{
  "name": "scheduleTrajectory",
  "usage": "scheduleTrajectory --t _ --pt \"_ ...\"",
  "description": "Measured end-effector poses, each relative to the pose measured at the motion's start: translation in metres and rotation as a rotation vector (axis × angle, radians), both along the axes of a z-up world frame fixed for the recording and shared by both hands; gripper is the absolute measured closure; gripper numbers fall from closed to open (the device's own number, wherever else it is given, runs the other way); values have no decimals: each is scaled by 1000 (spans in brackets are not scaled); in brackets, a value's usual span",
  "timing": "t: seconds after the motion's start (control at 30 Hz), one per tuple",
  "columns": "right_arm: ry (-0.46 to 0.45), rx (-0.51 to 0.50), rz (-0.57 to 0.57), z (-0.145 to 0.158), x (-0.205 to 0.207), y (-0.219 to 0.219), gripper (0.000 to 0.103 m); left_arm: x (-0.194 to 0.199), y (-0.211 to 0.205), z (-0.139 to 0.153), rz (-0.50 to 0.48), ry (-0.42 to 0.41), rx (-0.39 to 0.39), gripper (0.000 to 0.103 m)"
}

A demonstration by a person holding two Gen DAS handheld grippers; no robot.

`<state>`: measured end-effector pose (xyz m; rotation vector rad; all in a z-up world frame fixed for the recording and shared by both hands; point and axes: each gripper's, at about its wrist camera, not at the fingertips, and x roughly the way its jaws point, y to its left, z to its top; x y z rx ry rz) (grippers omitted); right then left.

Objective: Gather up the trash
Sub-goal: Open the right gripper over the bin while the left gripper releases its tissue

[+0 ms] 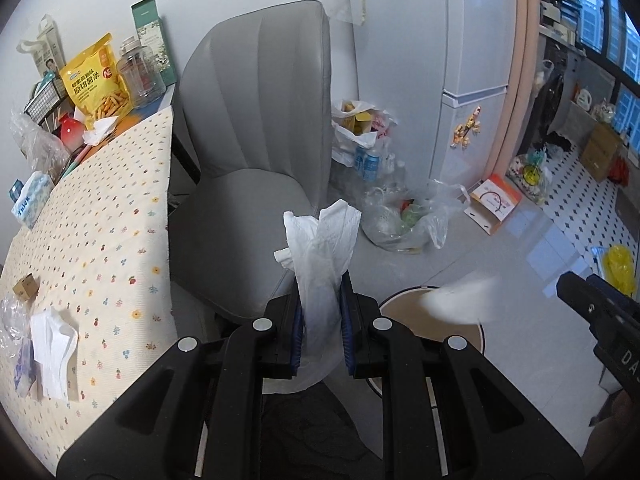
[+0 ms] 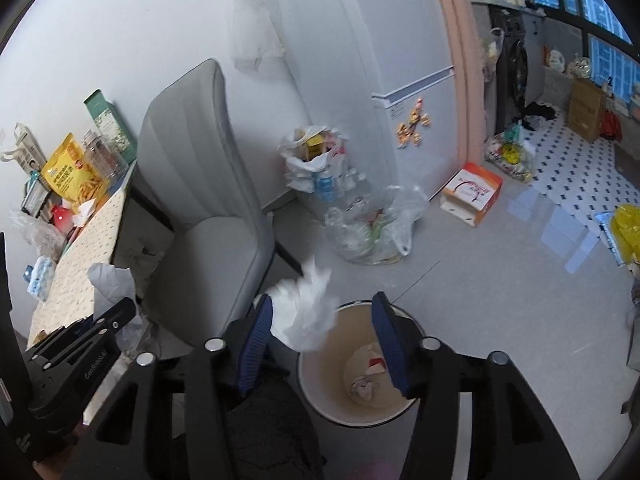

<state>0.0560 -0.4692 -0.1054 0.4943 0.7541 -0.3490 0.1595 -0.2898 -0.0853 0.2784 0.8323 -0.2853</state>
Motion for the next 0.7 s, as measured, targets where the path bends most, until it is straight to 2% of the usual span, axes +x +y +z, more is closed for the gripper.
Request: scheduleTrajectory --t 0.17,0.27,0.6,0.67,0.7 --pt "17 -13 -27 -4 -15 -6 51 -5 -14 -6 -31 13 4 86" --pt "11 -37 -61 0 -29 -10 44 -8 -24 -9 -56 24 5 86" --pt "28 -73 -201 7 -71 -46 40 -25 -73 -18 -166 64 -6 86" --pt "28 -84 -215 9 -76 -51 39 -28 -81 -18 -196 73 -13 82" --pt "28 -87 -221 10 -79 -53 39 -29 -85 -17 -205 77 -8 76"
